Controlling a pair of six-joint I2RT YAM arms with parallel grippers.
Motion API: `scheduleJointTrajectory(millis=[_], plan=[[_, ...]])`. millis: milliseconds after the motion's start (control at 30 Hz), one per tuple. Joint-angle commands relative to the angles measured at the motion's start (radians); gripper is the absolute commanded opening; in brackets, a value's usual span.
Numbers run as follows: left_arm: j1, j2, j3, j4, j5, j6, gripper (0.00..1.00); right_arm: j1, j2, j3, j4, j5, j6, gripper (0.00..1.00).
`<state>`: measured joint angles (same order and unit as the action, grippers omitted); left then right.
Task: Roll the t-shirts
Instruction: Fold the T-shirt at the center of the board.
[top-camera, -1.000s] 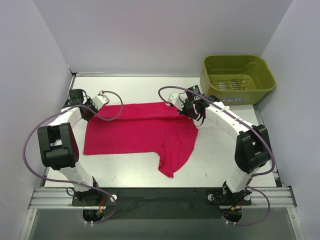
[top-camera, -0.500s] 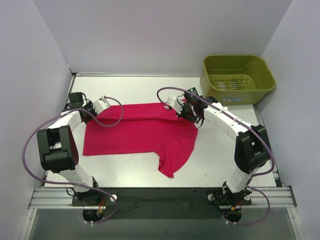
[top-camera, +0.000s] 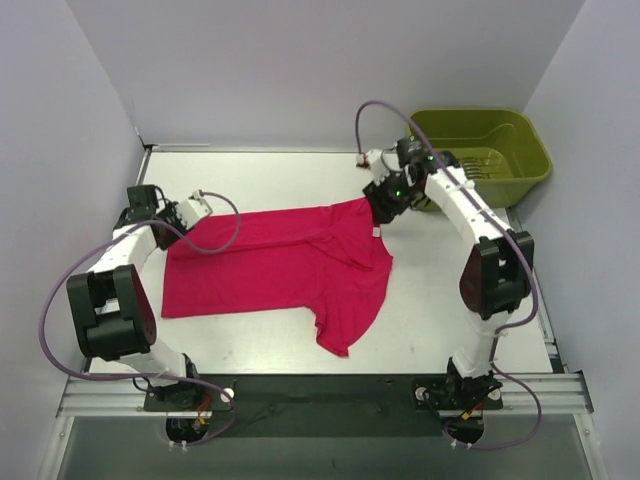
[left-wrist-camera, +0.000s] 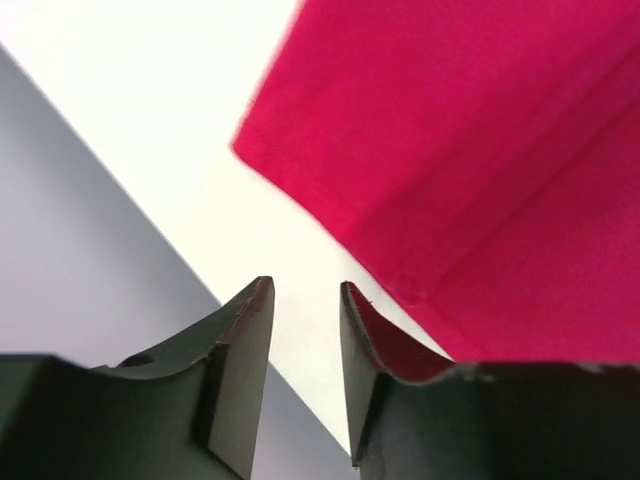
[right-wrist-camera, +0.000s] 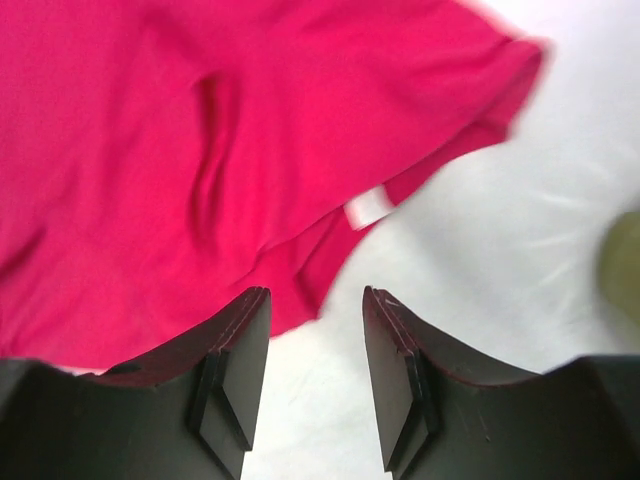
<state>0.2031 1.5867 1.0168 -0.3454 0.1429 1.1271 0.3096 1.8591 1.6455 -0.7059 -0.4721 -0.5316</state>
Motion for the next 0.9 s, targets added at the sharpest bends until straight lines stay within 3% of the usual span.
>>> scheduleJointTrajectory(millis=[0,133,267,300,400,533,867], plan=[[0.001,-0.013,0.136,-0.07,0.007,-0.252,0.45,-0.044,0.175,0.201,-0.031,-0.017,0.163,0.42],[-0.004,0.085,0.265,-0.148,0.035,-0.481,0.42,-0.043,0.334,0.376,-0.018,0.053,0.18,0.33],[-0.007,0.202,0.327,-0.165,0.029,-0.638,0.27,-0.035,0.463,0.497,-0.006,0.124,0.16,0.28],[-0.008,0.244,0.335,-0.168,0.033,-0.674,0.19,-0.03,0.479,0.511,-0.001,0.139,0.157,0.26],[-0.016,0.306,0.342,-0.161,0.029,-0.713,0.09,-0.024,0.509,0.536,0.008,0.168,0.142,0.23],[-0.033,0.375,0.325,-0.149,-0.038,-0.717,0.02,-0.012,0.528,0.519,0.016,0.234,0.119,0.21],[-0.018,0.472,0.387,-0.139,-0.131,-0.763,0.0,-0.007,0.545,0.453,0.002,0.369,0.079,0.06]])
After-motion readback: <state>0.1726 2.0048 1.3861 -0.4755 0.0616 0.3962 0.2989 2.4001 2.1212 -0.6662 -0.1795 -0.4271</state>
